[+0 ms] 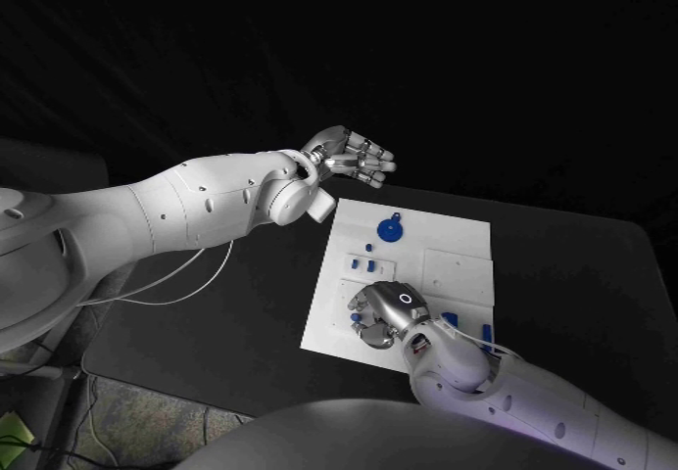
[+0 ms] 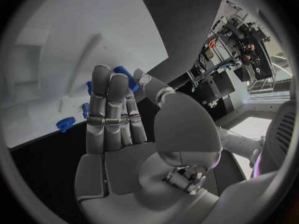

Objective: Assemble the parts on the task board

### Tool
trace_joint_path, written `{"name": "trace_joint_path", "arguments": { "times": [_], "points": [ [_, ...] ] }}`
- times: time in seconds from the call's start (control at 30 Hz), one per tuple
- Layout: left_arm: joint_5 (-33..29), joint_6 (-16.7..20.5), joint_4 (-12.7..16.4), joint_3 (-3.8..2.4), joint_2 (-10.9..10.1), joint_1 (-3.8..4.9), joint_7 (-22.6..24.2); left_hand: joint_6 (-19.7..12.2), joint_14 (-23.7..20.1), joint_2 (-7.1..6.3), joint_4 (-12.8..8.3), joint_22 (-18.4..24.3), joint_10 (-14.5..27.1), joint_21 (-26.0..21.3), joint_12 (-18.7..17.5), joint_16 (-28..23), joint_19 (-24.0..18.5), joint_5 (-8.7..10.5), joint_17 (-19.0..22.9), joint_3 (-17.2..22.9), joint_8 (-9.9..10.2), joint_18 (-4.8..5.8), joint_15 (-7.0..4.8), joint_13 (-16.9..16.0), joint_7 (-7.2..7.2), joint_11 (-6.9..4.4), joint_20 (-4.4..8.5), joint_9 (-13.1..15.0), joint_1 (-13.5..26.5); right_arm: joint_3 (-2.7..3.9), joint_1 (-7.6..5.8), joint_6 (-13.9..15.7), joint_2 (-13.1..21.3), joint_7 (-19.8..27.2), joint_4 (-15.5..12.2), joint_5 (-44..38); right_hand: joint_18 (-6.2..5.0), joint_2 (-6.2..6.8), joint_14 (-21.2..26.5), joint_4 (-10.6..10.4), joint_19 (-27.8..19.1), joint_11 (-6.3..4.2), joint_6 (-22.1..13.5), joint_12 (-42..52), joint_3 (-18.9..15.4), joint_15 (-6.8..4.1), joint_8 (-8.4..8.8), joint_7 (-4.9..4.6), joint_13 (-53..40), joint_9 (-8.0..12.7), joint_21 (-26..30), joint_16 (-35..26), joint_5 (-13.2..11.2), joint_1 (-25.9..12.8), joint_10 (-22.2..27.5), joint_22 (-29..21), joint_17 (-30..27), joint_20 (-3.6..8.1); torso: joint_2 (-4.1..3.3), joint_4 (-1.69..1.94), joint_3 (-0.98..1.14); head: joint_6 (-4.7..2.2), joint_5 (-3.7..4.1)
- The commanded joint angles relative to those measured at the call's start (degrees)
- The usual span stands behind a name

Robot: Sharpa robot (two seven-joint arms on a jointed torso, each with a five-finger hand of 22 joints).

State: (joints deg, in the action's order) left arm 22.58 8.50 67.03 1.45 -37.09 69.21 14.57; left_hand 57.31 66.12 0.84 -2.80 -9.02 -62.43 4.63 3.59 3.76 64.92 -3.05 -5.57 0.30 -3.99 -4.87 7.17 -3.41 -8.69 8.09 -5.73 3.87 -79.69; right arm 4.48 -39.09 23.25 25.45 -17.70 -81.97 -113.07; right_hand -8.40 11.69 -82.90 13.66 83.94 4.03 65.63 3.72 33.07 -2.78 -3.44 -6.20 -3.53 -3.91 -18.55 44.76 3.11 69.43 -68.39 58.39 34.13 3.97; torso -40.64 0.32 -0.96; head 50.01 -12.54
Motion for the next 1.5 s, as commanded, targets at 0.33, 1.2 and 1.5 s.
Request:
{"name": "trace_joint_path", "arguments": {
  "times": [0.33, 1.2, 1.5],
  "points": [
    [0.12, -0.72, -0.01, -0.05, -0.22, 0.09, 0.2, -0.29, -0.4, 0.32, 0.2, 0.19, 0.54, 0.35, 0.17, -0.22, -0.25, 0.1, -0.03, -0.06, 0.26, -0.61, -0.14, -0.03, -0.15, 0.02, -0.22, 0.0, -0.18, -0.01, -0.01, 4.06, 1.5, 1.06, -2.38, 1.15, -1.77, 1.7, 0.46, -0.79, 2.24, 1.38, -3.11, 0.01, -5.97, 1.54, -0.15, -0.59, 0.08, 0.05, 1.61, -0.6, -0.18, 1.74, 6.12, -2.02, -0.89, -1.55, 0.03, -0.03, -0.06, -0.01, 0.16],
    [-0.07, -2.13, -2.51, 0.05, -1.44, -0.35, 1.73, 0.69, 0.65, 0.32, 0.92, 0.09, -1.35, 0.72, 0.26, -0.09, 0.29, 0.23, -0.2, -0.63, 0.32, -0.52, -0.53, -0.05, 0.7, -0.59, 0.08, -0.03, 0.84, 12.31, -1.44, -8.33, 21.24, 8.76, -12.27, 32.66, 5.09, -10.54, -0.38, -5.53, 2.54, -6.77, 2.82, 27.39, -9.38, -3.29, -0.26, 3.36, -27.26, -4.06, -12.71, 4.35, 0.0, -4.5, -10.01, 3.6, 2.92, 3.5, 1.8, -2.17, 0.55, -0.75, 2.91],
    [-0.08, -2.78, -3.22, 0.1, -2.14, -1.2, 3.69, 1.15, 1.67, -0.53, 2.83, 0.13, -3.67, 0.95, -0.1, -0.26, 0.92, 0.24, -0.62, -3.34, 0.46, 0.08, -1.1, -0.03, 2.05, -1.7, 0.62, -0.04, 2.69, 13.4, -1.62, -14.95, 24.07, -6.22, -11.13, 37.17, 4.98, -8.66, 0.7, -8.64, 2.75, -6.24, 0.61, 52.11, -13.02, -3.08, -0.29, 3.12, -63.28, -9.26, -16.22, 9.39, 0.62, -10.68, -8.89, 6.84, 9.5, 3.21, 2.45, -2.98, 0.88, -0.92, 4.25]
  ]
}}
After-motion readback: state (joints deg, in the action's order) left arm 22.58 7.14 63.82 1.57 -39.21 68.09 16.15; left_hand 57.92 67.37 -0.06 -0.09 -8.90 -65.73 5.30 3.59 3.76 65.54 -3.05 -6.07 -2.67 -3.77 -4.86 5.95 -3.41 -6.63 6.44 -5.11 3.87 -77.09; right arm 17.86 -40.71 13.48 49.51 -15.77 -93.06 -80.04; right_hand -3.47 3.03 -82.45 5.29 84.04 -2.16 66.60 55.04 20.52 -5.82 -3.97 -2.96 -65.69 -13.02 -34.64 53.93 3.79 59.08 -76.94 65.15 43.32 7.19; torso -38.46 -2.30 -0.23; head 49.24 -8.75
